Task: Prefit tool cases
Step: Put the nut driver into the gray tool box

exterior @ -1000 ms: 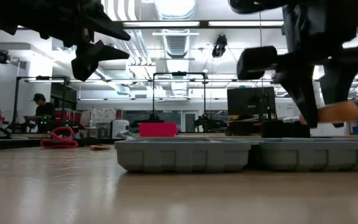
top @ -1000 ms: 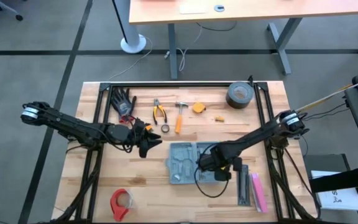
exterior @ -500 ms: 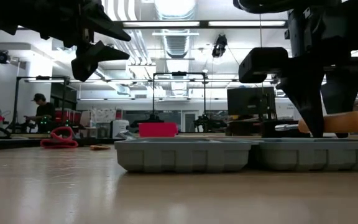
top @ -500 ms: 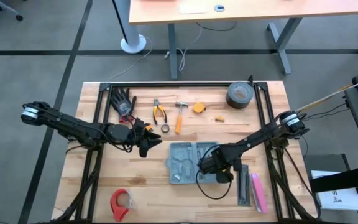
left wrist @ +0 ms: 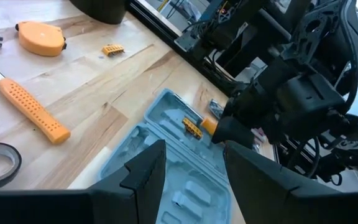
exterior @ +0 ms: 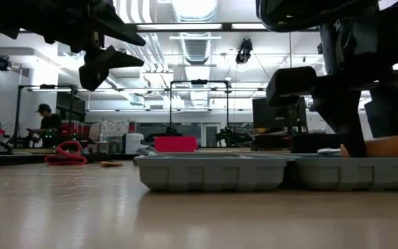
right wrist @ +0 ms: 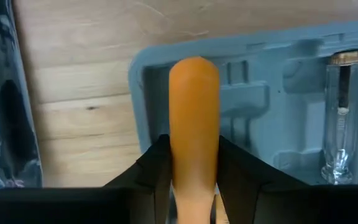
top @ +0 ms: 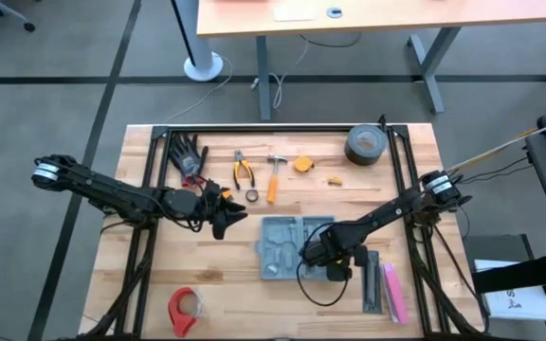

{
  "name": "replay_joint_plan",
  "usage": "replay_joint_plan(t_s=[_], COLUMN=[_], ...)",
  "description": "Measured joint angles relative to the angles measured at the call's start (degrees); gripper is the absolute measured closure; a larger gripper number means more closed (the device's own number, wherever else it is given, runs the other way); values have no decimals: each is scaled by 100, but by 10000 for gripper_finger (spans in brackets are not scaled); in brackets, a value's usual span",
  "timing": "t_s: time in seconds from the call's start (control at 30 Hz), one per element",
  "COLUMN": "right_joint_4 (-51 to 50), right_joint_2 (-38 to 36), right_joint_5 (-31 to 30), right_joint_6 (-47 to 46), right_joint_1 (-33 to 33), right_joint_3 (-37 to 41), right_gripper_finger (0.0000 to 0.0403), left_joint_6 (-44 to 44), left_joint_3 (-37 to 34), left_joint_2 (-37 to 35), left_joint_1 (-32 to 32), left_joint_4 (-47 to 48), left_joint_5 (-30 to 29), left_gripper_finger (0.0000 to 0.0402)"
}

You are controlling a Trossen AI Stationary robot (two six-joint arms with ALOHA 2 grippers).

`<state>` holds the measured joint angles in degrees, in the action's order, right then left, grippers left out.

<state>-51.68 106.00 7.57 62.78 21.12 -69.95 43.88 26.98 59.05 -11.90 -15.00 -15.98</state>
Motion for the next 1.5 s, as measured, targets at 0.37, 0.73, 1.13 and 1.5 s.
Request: replay_joint_plan(t_s=[0.37,0.73,1.13,1.5], right_joint_4=[-455,-839,-1093,-365], right_joint_2=[-61,-269,-271,-607], right_joint_5=[-310,-455,1058,581], right_joint_6=[-429,-1614,-5961,-7132], right_joint_1=[0,-48,-615,-579], right_joint_3=[-322,-799,-729,-234], right_gripper_finger=[275,304,335,324], left_joint_6=[0,-3,-385,-930], left_joint_3=[0,0,0,0], left_joint_2=[2,2,-110,-550], left_joint_1=[0,0,-3,-70], left_joint_4=[2,2,2,-44], left_joint_5=[62,107,29,-209], left_gripper_finger=[233,233,233,233])
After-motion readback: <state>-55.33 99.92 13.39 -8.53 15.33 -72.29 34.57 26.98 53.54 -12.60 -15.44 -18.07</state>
